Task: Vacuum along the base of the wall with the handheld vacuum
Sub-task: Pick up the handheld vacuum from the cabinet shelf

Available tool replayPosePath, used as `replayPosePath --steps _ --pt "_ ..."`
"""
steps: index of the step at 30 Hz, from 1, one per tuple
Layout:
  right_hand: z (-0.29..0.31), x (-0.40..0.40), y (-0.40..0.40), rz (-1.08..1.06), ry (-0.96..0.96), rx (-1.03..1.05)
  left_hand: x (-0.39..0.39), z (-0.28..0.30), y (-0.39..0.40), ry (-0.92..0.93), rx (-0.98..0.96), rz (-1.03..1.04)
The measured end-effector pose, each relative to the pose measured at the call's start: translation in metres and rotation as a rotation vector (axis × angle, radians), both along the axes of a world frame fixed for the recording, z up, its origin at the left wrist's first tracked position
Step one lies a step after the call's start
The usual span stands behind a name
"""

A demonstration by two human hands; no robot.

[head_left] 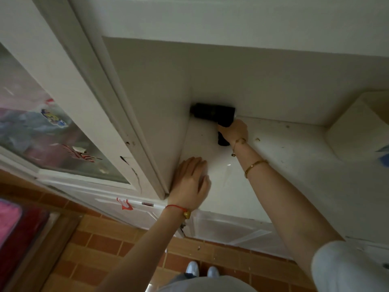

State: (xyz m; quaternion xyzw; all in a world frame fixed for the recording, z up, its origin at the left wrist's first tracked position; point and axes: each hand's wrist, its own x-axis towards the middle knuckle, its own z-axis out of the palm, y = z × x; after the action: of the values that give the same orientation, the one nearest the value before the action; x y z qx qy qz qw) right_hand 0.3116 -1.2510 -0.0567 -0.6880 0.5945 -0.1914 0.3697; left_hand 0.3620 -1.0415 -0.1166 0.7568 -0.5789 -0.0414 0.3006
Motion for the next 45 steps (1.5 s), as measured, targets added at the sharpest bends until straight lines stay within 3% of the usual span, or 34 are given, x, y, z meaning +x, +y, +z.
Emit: replayPosePath --steps 5,9,12,16,25,32,39,45 --pt "0.005 0.003 0.0 -0.005 0.013 0.023 0.001 0.002 0.001 0.003 -0.015 0.01" --pt "0.011 -0.005 0.0 0.0 -0.083 0.073 0.001 0.003 0.001 0.001 -0.016 0.012" --pt "0.017 -0.02 0.007 -0.015 -0.24 0.142 0.001 0.004 0.001 0.01 -0.011 0.013" --pt "0.026 -0.05 0.024 -0.101 -0.65 0.375 0.0 0.005 0.002 -0.011 -0.025 -0.002" --pt "0.048 -0.135 0.083 -0.087 -1.05 0.714 -0.008 0.027 -0.001 -0.003 -0.087 -0.132" --pt "0.063 -0.18 0.131 -0.099 -1.103 0.818 -0.019 0.036 0.008 -0.023 -0.032 -0.241" --pt "0.056 -0.215 0.18 -0.143 -1.031 0.633 -0.035 0.042 0.02 0.009 -0.047 -0.362" --pt "0.043 -0.25 0.225 -0.241 -1.146 0.545 -0.06 0.047 0.021 0.005 -0.001 -0.525"
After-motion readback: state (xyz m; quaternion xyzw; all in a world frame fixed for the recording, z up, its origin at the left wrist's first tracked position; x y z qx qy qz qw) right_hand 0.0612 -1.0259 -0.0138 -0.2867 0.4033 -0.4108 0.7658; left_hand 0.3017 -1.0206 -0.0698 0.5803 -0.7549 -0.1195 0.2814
